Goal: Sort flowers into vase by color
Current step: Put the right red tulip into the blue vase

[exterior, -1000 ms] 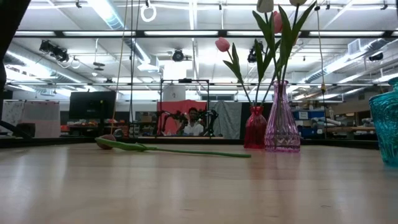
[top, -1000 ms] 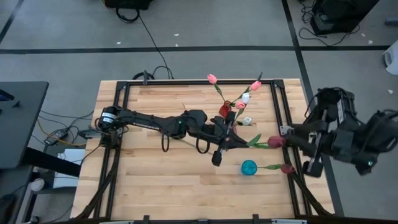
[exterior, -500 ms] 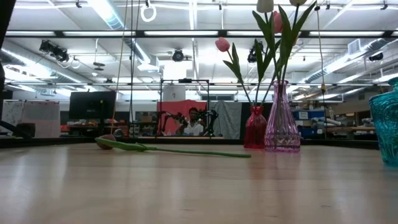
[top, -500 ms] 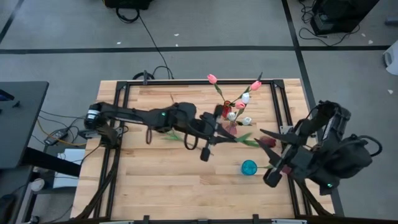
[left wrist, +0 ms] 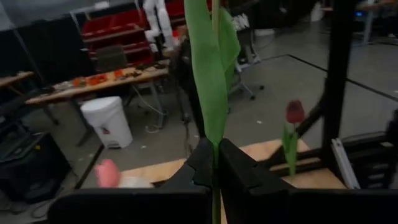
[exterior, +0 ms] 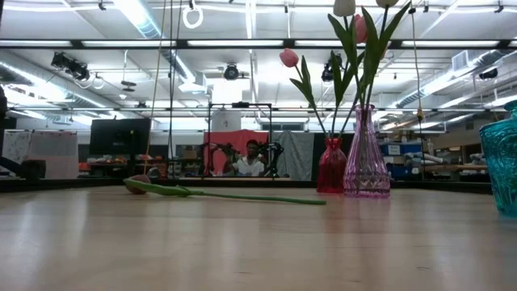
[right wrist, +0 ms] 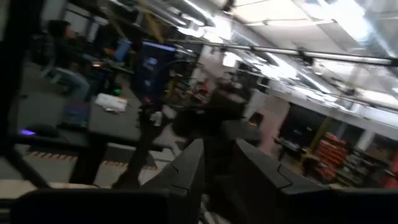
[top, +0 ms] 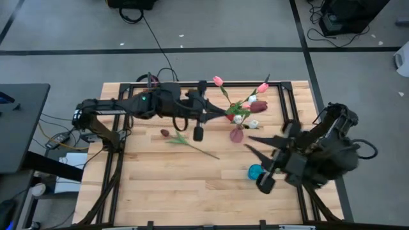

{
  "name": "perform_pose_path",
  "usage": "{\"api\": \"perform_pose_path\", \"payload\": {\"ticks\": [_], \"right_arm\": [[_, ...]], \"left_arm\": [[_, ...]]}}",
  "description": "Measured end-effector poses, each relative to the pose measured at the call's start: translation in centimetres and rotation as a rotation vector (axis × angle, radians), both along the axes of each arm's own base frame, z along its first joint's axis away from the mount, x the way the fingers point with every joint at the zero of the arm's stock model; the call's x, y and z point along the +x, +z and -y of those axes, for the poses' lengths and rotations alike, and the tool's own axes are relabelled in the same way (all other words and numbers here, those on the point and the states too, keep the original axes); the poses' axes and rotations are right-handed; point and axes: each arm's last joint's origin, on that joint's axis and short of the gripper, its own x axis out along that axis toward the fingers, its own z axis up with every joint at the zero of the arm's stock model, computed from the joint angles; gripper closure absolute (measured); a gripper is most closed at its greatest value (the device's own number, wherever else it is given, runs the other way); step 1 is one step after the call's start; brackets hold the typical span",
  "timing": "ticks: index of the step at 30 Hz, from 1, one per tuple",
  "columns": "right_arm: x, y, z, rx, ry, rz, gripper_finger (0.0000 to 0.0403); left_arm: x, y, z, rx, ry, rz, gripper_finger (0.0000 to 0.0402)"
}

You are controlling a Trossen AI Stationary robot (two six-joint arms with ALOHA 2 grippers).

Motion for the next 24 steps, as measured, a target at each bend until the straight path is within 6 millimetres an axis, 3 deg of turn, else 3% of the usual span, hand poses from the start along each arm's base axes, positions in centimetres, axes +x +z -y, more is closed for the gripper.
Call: {"api": "perform_pose_path", "payload": {"ticks": [6,10,16,24], "right_arm": [[2.5,-1.9,1.1,0.057,0.204,-0.046,0.0306],[2.8,-3.4,1.2,0.107,0.328,-0.157,0.0306],[1.2,-6.0,1.7,0.204,0.349,-0.42,0.0306],[-2.4,-8.3,4.2,0.358,0.282,-0.528,0.0306]], "left_arm": [[-1.5,1.0,-1.1,0.005,0.033,0.004,0.0387],[-3.3,2.0,-1.3,0.005,0.035,0.003,0.0387],[-6.1,3.3,-0.9,0.028,0.018,0.002,0.0387],[-6.3,2.8,-0.1,0.03,-0.012,-0.046,0.0387]]}}
